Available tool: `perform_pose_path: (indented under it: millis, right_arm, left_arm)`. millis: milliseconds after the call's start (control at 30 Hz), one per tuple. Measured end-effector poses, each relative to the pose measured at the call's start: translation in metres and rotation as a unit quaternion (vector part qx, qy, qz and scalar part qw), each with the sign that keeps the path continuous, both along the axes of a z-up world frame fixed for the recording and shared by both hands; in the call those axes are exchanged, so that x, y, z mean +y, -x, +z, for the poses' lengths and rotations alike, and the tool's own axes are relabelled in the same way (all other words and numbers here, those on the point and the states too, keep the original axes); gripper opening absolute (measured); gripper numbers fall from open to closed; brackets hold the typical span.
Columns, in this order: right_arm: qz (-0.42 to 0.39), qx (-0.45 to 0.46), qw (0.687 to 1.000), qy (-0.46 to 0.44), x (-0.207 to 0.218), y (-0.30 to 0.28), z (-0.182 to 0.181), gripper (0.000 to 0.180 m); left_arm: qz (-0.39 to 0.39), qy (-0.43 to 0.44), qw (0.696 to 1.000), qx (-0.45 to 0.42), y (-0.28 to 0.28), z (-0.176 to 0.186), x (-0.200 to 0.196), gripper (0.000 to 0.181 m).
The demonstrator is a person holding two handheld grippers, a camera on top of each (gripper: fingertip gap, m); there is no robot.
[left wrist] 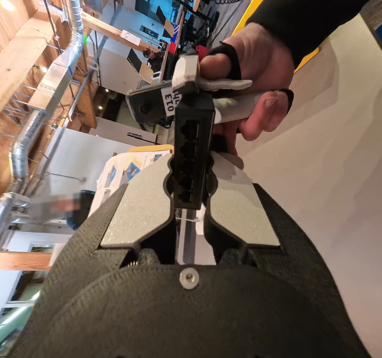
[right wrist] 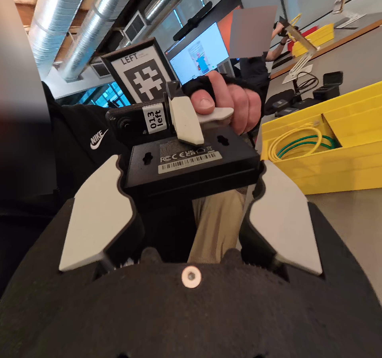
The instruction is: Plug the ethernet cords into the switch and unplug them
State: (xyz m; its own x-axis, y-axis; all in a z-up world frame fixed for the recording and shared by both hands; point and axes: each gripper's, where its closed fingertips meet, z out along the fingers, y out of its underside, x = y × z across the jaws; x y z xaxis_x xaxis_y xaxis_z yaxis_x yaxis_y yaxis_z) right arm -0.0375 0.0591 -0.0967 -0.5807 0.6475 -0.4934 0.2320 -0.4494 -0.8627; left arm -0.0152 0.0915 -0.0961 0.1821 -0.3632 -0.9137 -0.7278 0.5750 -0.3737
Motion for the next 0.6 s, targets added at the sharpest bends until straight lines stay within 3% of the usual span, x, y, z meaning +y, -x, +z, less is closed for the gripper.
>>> perform_pose_path:
  millis: [167, 267, 567, 600]
  right_arm:
    - [-0.007, 0.027, 0.999, -0.036, -0.0032, -0.0014, 0.0052, 0.115]
    - [-0.021, 0.028, 0.997, -0.071, -0.0048, -0.0004, 0.0035, 0.124]
    - [-0.029, 0.045, 0.996, -0.071, -0.0018, 0.0006, 0.0066, 0.116]
    - [-0.033, 0.046, 0.996, -0.072, 0.0001, 0.0006, 0.0067, 0.116]
  left_arm:
    - [-0.018, 0.015, 1.0, -0.006, -0.0027, 0.0026, -0.0057, 0.027]
    - [-0.03, 0.02, 0.999, -0.018, -0.0054, 0.0034, -0.0087, 0.027]
    - [-0.026, 0.024, 0.999, -0.034, -0.0019, 0.0028, -0.003, 0.029]
    - [-0.023, 0.026, 0.999, -0.039, -0.0009, 0.0027, -0.0011, 0.035]
